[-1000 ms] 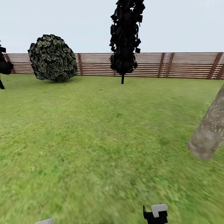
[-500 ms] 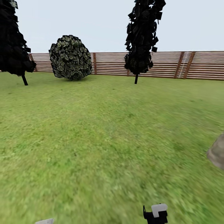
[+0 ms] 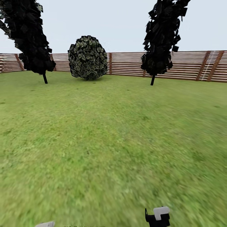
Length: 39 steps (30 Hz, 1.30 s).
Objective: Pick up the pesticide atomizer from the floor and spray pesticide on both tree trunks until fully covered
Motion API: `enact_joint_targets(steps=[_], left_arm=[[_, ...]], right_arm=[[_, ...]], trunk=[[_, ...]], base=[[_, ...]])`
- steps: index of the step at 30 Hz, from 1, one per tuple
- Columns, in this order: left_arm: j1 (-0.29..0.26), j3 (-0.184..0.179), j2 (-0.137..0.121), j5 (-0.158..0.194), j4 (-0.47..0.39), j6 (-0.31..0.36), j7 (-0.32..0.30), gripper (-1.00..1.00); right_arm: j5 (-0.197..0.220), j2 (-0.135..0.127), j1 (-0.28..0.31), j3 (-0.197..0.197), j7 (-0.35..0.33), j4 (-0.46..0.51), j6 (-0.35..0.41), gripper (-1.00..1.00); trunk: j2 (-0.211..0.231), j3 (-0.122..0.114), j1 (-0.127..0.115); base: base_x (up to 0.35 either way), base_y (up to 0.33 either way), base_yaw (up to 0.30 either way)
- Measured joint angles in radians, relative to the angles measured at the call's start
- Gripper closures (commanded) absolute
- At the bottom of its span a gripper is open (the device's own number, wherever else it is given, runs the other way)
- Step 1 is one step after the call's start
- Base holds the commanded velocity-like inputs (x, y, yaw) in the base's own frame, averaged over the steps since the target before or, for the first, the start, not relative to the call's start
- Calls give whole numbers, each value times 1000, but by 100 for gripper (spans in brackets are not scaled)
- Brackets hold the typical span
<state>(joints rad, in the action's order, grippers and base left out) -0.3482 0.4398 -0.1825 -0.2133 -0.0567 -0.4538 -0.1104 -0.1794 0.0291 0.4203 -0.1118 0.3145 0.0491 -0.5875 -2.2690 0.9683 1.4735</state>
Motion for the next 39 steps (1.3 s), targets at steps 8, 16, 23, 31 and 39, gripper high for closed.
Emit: enact_joint_targets(steps=[8, 16, 23, 31, 39], left_arm=[[0, 0, -1, 0, 0, 1, 0, 100], [0, 0, -4, 0, 0, 1, 0, 100], [0, 0, -3, 0, 0, 1, 0, 100], [0, 0, -3, 0, 0, 1, 0, 100], [0, 0, -3, 0, 0, 1, 0, 100]], right_arm=[[0, 0, -1, 0, 0, 0, 0, -100], [0, 0, -2, 0, 0, 0, 0, -100], [0, 0, -2, 0, 0, 0, 0, -100], [0, 0, -2, 0, 0, 0, 0, -100], [0, 0, -2, 0, 0, 0, 0, -100]], trunk=[[0, 3, 0], [0, 3, 0], [0, 3, 0], [0, 3, 0], [0, 3, 0]], base=[[0, 0, 280], [0, 0, 279], [0, 0, 279], [0, 0, 279], [0, 0, 280]])
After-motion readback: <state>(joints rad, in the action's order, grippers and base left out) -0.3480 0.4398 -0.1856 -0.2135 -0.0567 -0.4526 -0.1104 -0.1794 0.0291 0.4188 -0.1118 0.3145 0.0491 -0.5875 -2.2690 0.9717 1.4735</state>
